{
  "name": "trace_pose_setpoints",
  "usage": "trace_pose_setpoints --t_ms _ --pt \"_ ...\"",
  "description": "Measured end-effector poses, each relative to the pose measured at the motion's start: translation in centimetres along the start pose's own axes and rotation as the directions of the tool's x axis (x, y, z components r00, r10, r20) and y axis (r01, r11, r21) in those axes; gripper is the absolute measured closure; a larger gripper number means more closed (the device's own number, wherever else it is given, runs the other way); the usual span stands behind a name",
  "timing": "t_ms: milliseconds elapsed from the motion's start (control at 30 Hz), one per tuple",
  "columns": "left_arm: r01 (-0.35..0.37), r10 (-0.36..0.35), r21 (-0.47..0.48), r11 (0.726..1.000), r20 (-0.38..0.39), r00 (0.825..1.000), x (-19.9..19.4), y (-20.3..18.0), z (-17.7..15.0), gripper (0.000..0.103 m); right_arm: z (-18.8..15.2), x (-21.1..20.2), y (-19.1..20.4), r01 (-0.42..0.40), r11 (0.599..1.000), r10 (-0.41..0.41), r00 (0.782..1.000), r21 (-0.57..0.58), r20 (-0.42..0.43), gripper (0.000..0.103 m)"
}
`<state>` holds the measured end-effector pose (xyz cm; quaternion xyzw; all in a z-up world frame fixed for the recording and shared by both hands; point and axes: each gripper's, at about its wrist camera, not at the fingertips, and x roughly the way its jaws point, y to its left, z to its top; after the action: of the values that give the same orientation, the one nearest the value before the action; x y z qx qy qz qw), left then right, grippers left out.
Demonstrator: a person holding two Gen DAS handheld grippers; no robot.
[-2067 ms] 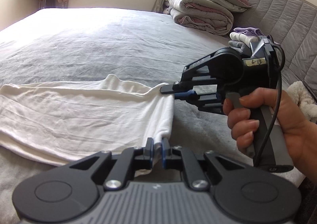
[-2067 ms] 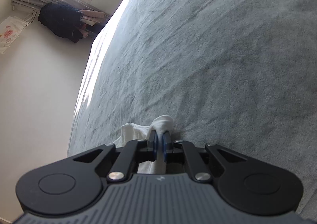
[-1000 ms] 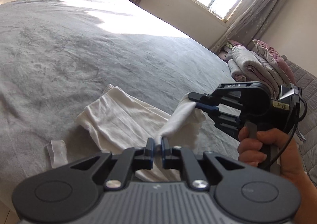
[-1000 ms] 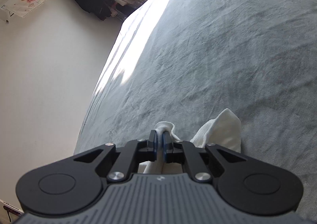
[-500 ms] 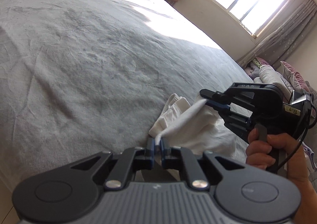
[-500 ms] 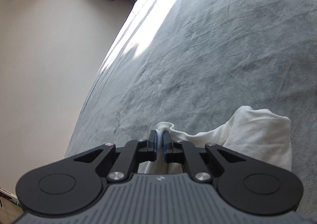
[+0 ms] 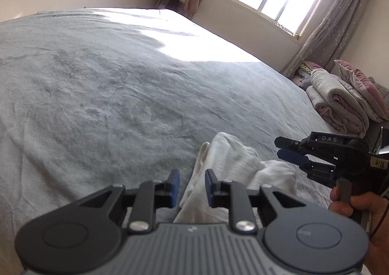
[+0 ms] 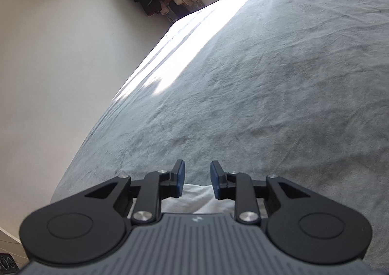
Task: Fold clothes
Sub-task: 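Open both tools and smooth the folded white trousers into a square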
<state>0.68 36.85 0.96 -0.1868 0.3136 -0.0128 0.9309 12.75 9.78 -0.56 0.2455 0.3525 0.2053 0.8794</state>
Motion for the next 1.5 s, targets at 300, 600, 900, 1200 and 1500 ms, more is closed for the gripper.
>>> trace_pose_setpoints --t_ms 300,600,900,1200,1500 --pt "0.016 -0.017 0.258 0.966 0.001 1.0 6.8 -5.2 1.4 0.089 -3.8 -2.0 1.1 0.133 0.954 -0.101 0.987 -0.27 0.128 0.075" --pt "-0.145 0.134 0.279 0.949 0.059 0.989 9.8 -4.0 1.3 0.084 -4.7 1.0 0.4 0.227 0.886 -0.205 0.974 -0.404 0.098 0.08" --pt "-0.112 0.098 0.167 0.98 0.088 0.991 4.9 -0.6 2.2 0.083 -4.5 -2.4 0.3 0.176 0.924 -0.14 0.982 -0.34 0.129 0.075" --pt "0.041 -0.064 0.265 0.963 0.079 0.995 0.9 -1.0 -1.7 0.083 -8.8 -4.6 3.9 0.07 0.875 -0.045 0.997 -0.479 0.063 0.075" --pt "-0.004 -0.011 0.271 0.963 0.057 0.998 1.2 -0.2 -4.1 0.08 -12.4 -5.7 4.2 0.078 0.805 -0.064 0.997 -0.588 0.044 0.074"
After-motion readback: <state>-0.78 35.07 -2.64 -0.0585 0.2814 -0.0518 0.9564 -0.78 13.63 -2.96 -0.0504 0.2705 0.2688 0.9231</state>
